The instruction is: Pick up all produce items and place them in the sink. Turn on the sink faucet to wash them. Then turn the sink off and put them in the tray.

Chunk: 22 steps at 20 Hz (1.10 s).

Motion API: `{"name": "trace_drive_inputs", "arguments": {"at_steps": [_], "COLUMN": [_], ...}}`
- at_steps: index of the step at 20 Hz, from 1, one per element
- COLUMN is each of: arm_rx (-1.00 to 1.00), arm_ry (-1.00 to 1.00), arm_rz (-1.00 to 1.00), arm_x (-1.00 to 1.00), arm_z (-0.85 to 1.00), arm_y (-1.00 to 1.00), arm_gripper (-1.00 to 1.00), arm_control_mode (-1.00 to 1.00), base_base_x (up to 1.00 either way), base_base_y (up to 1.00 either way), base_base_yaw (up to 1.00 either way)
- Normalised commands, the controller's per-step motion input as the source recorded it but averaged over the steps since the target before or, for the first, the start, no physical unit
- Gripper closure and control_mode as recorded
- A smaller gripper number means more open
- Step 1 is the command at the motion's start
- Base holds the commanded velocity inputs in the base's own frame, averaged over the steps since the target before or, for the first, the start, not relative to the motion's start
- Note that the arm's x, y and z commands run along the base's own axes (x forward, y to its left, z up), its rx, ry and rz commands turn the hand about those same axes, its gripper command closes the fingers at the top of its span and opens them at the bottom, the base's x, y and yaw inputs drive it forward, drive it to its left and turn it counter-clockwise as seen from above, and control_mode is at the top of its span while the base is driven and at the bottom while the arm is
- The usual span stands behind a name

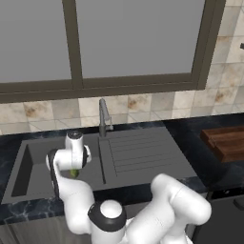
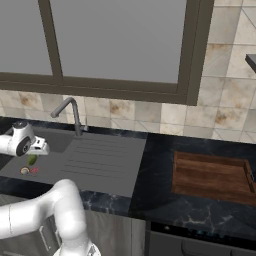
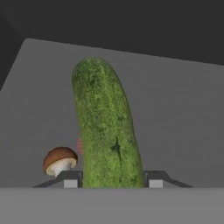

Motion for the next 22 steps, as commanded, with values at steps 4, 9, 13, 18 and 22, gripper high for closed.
{"name": "trace_drive_inputs", "arguments": {"at_steps": [4,9,13,18,22], "arm_rx": [0.0,0.0,0.0,0.0,0.0], "arm_ry": [0.0,0.0,0.0,0.0,0.0], "arm_rz": [-0.08,-0.08,-0.08,-0.1,-0.11], "arm_x": [-0.22,-0.27,-0.32,-0.3,-0.28], "arm_z": [0.62,0.57,0.43,0.51,0.45], "arm_y": [-0.48,-0.48,-0.57,-0.6,-0.65], "arm_gripper": [1.0,1.0,1.0,1.0,1.0], "arm_control_mode": [-1.0,-1.0,-1.0,-1.0,-1.0], "base_base_x": [0.0,0.0,0.0,0.0,0.0], "base_base_y": [0.0,0.0,0.0,0.0,0.0], "base_base_yaw": [0.0,0.0,0.0,0.0,0.0]}}
